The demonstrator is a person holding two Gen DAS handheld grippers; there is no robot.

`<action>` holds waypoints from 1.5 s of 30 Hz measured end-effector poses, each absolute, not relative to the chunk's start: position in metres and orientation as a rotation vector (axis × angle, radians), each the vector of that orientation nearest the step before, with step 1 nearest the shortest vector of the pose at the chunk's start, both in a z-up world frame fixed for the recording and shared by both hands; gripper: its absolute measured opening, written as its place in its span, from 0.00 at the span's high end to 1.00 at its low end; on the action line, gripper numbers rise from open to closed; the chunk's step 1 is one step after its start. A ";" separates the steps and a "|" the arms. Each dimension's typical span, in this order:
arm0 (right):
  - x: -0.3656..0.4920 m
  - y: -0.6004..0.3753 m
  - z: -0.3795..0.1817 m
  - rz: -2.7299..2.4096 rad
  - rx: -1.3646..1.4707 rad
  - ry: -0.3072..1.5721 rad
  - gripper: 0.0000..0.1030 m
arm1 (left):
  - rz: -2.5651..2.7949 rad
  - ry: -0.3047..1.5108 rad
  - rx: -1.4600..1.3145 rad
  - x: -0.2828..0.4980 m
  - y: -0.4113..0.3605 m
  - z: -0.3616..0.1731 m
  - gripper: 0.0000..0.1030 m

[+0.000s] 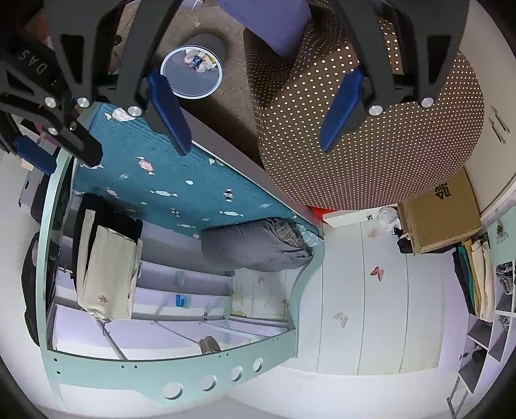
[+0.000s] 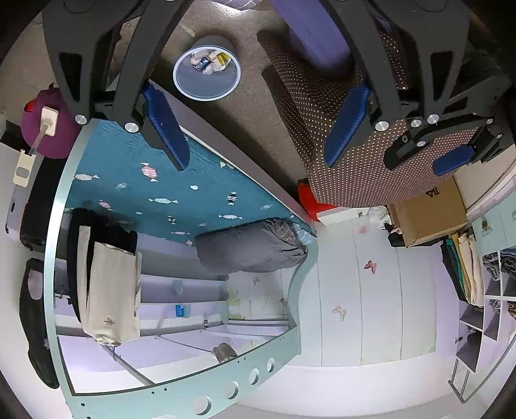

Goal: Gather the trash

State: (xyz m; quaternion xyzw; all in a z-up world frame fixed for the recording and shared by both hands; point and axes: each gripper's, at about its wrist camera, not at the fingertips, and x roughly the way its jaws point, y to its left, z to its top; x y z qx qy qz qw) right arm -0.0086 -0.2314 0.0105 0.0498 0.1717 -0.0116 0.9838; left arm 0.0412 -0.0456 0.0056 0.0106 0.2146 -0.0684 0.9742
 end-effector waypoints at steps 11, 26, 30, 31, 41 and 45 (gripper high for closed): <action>-0.014 -0.226 0.012 -0.024 0.086 0.332 0.18 | -0.112 0.421 0.012 0.035 -0.041 0.009 0.20; -0.012 -0.227 0.012 0.001 0.082 0.338 0.18 | -0.084 0.416 0.016 0.029 -0.039 0.009 0.20; -0.011 -0.227 0.012 0.003 0.083 0.340 0.18 | -0.079 0.415 0.017 0.029 -0.039 0.010 0.20; -0.011 -0.226 0.012 0.002 0.083 0.340 0.18 | -0.079 0.414 0.017 0.028 -0.039 0.010 0.20; -0.011 -0.225 0.012 0.001 0.082 0.339 0.19 | -0.073 0.412 0.019 0.027 -0.037 0.010 0.20; -0.011 -0.224 0.012 0.005 0.074 0.341 0.18 | -0.069 0.409 0.014 0.027 -0.036 0.011 0.20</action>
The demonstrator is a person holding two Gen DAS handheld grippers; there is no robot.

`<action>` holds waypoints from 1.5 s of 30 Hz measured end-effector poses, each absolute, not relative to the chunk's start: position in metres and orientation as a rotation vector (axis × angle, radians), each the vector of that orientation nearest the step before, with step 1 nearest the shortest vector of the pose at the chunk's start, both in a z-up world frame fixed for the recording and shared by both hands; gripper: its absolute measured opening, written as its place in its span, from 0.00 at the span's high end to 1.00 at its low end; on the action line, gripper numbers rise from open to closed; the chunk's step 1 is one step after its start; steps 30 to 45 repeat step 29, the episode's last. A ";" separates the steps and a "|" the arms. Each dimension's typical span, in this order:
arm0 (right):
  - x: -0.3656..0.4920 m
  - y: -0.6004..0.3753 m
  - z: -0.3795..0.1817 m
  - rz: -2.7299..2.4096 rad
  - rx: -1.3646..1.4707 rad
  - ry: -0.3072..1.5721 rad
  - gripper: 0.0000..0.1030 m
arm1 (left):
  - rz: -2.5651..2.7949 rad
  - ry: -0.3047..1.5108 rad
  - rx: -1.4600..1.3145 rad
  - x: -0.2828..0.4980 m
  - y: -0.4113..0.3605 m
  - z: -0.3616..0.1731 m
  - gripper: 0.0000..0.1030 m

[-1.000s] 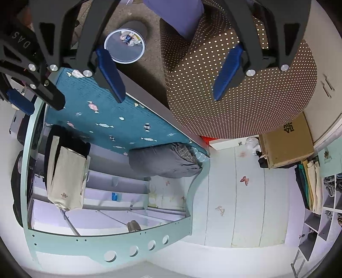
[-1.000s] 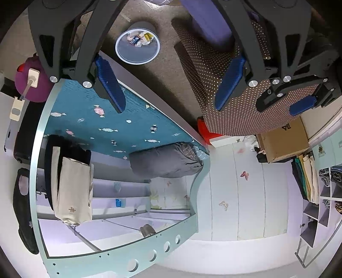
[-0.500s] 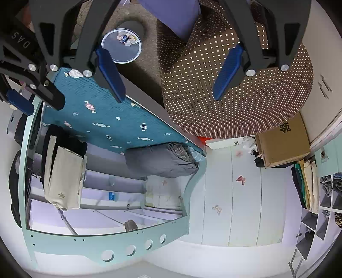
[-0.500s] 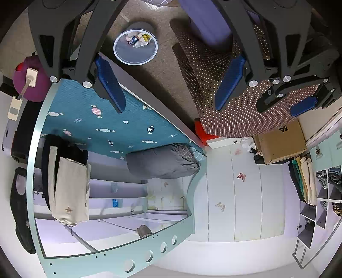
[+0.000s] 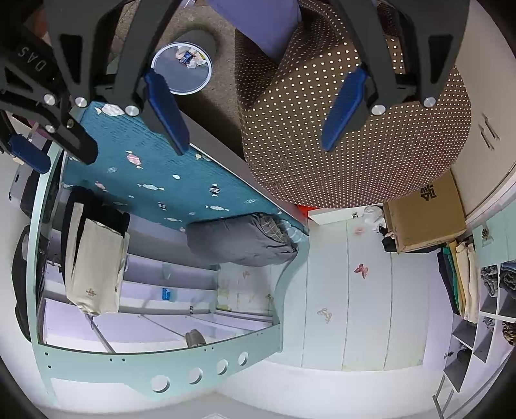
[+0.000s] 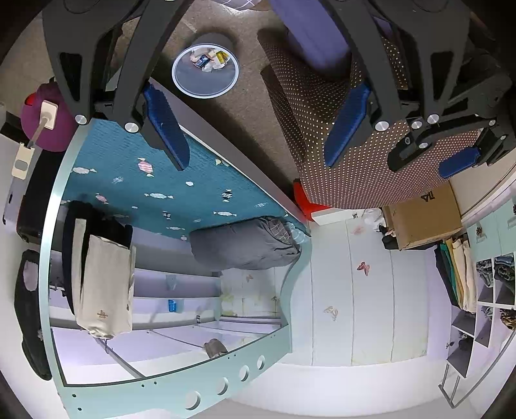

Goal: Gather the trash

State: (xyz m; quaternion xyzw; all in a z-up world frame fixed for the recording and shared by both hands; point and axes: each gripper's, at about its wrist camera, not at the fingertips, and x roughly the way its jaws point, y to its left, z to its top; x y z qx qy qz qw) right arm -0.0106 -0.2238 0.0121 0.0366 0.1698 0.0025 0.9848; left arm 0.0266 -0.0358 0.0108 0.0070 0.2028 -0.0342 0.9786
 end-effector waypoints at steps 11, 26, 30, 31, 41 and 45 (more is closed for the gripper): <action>-0.010 -0.224 0.013 0.014 0.069 0.345 0.18 | -0.064 0.410 0.000 0.025 -0.033 0.010 0.20; -0.010 -0.226 0.014 0.025 0.075 0.345 0.16 | -0.053 0.410 -0.023 0.027 -0.027 0.009 0.12; -0.009 -0.225 0.014 0.029 0.068 0.349 0.16 | -0.056 0.419 -0.025 0.028 -0.024 0.008 0.12; -0.009 -0.225 0.014 0.029 0.068 0.349 0.16 | -0.056 0.419 -0.025 0.028 -0.024 0.008 0.12; -0.009 -0.225 0.014 0.029 0.068 0.349 0.16 | -0.056 0.419 -0.025 0.028 -0.024 0.008 0.12; -0.009 -0.225 0.014 0.029 0.068 0.349 0.16 | -0.056 0.419 -0.025 0.028 -0.024 0.008 0.12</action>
